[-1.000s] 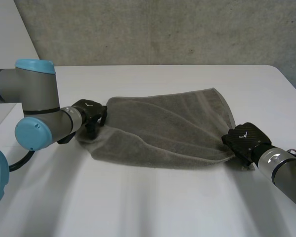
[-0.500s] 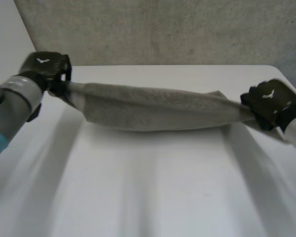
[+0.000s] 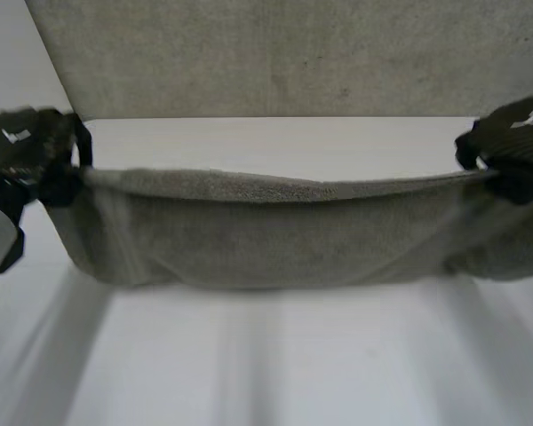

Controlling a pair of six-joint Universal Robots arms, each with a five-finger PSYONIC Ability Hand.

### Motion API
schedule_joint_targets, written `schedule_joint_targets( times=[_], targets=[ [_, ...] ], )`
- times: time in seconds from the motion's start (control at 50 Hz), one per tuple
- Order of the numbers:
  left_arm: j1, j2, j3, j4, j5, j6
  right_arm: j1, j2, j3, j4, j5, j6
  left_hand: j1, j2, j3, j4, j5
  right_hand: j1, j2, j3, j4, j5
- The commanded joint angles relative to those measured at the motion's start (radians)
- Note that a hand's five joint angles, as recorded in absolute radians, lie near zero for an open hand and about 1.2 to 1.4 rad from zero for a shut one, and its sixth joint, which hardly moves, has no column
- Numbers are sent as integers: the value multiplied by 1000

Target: Fold the laundry

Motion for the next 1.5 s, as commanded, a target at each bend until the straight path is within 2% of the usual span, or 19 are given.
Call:
schedule_joint_targets(
  times=[0.02,0.06,0.12,0.16,0.18,0.22,0.32,0.36,0.44,0.58,0.72,0.82,0.92,1.06,1.1,1.16,1.2,1.38,1.5],
  targets=[
    [-8,-215,53,89,-9,8,55,197,-54,15,87,-138,232,180,181,178,205,59,56,51,67,52],
    [-8,-261,109,109,-17,4,122,296,-187,6,185,-150,232,180,181,178,205,59,56,51,67,52],
    [-15,-339,259,119,-18,-1,165,348,-292,-2,236,-142,232,180,181,178,205,59,56,51,67,52],
    [-32,-379,432,135,-23,-18,222,416,-533,-107,297,-98,232,180,181,178,205,59,56,51,67,52],
    [-32,-379,432,136,-23,-18,222,417,-534,-108,297,-98,232,180,181,178,205,59,56,51,67,52],
    [-43,-388,518,160,-37,-39,230,429,-693,-322,309,29,232,180,181,178,205,59,56,51,67,52],
    [-51,-405,698,333,-139,-229,227,401,-710,-518,320,217,232,180,181,178,205,59,56,51,67,52],
    [-49,-407,698,356,-159,-267,222,351,-662,-544,302,374,232,180,181,178,205,59,56,51,67,52],
    [-49,-418,655,360,-173,-309,216,340,-597,-495,283,387,232,180,181,178,205,59,56,51,67,52],
    [-37,-430,446,378,-161,-308,213,317,-323,-366,164,266,232,180,181,178,205,59,56,51,67,52],
    [-6,-485,163,477,-106,-305,219,326,-37,-401,139,189,232,180,181,178,205,59,56,51,67,52],
    [8,-539,24,533,-84,-289,225,386,225,-520,153,53,232,180,181,178,205,59,56,51,67,52],
    [31,-566,-84,528,-79,-172,225,409,319,-560,164,-49,232,180,181,178,205,59,56,51,67,52],
    [60,-496,-161,468,-78,14,213,366,342,-557,173,-55,232,180,181,178,205,59,56,51,67,52],
    [61,-470,-175,453,-78,48,211,331,357,-562,168,-55,136,83,85,82,108,59,56,51,67,52],
    [66,-404,-195,422,-61,108,211,314,369,-564,167,-55,-719,-771,-770,-773,-746,59,56,51,67,52],
    [64,-384,-196,418,-52,119,211,309,377,-565,165,-53,-855,-908,-906,-909,-882,59,56,51,67,52],
    [63,-359,-129,403,37,140,194,308,417,-599,167,-55,-877,-930,-928,-931,-904,59,56,51,67,52],
    [61,-401,-80,356,49,165,191,308,432,-605,165,-53,-868,-921,-919,-922,-896,59,56,51,67,52]
  ],
)
